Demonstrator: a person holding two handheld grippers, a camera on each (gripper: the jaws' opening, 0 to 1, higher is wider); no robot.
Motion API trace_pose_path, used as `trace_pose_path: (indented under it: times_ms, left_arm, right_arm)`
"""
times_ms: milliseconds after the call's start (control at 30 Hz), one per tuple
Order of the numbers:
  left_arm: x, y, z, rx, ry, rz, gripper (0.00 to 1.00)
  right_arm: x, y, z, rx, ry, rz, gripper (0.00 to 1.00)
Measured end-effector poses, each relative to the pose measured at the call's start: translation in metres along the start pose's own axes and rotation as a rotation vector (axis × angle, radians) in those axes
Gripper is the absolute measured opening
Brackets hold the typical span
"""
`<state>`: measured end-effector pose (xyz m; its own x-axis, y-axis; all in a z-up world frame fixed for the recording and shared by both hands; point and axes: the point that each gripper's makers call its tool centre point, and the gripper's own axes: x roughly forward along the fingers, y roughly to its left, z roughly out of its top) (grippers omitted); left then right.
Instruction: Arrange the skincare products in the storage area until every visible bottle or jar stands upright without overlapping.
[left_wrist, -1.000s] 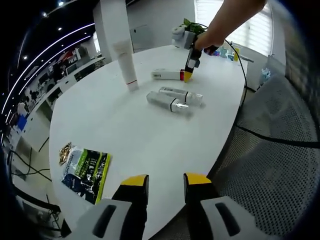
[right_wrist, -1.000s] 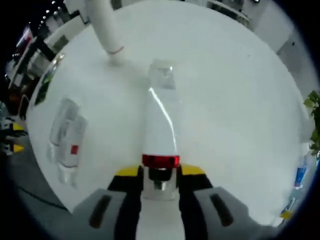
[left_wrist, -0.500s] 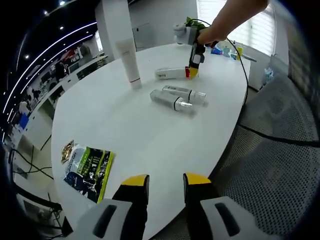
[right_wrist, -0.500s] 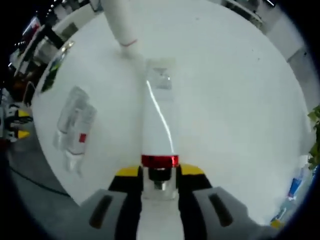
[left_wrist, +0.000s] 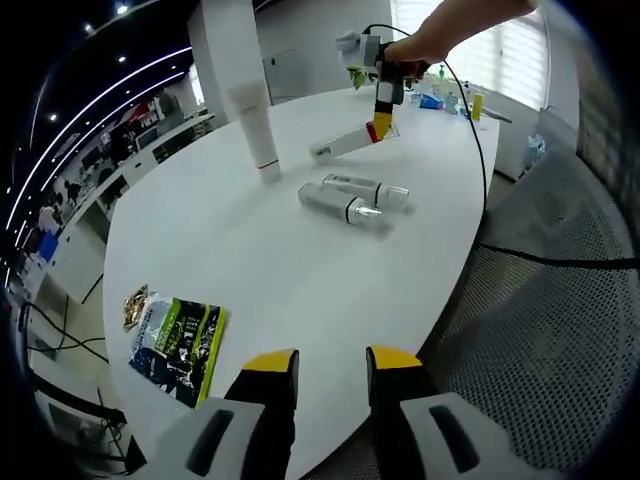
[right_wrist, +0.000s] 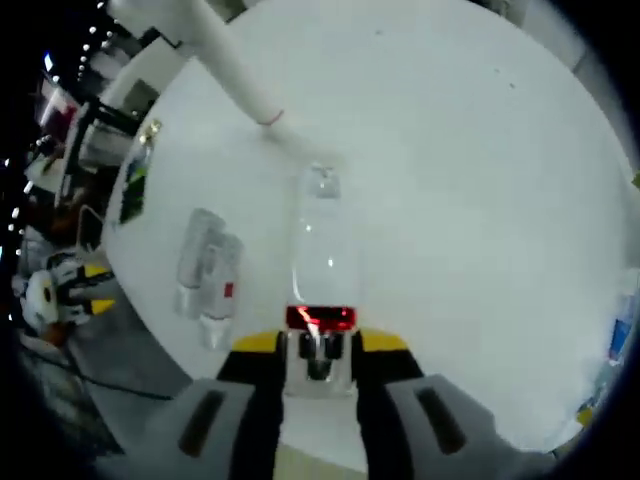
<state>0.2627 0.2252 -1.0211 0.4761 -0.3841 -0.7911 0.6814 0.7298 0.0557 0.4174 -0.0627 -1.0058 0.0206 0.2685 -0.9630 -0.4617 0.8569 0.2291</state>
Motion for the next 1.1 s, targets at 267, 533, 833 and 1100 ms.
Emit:
trace_pose_path:
  times_ms: [267, 533, 833, 1100]
  left_arm:
    - [-0.001, -0.001, 0.002, 0.008, -0.012, -0.003, 0.27]
    - [-0.002, -0.001, 0.005, 0.014, -0.028, 0.001, 0.27]
    - [-0.004, 0.000, 0.007, 0.019, -0.040, 0.005, 0.27]
    - [-0.005, 0.000, 0.007, 0.023, -0.047, 0.011, 0.27]
  right_arm:
    - [-0.019, 0.026, -0.003, -0.003, 0.028, 0.036, 0.24]
    - [-0.039, 0.034, -0.014, 0.007, 0.134, 0.034, 0.24]
    - [-0.045, 0.051, -0.023, 0.000, 0.265, 0.017, 0.24]
    - [-0.044, 0.056, -0.026, 0.006, 0.407, -0.023, 0.24]
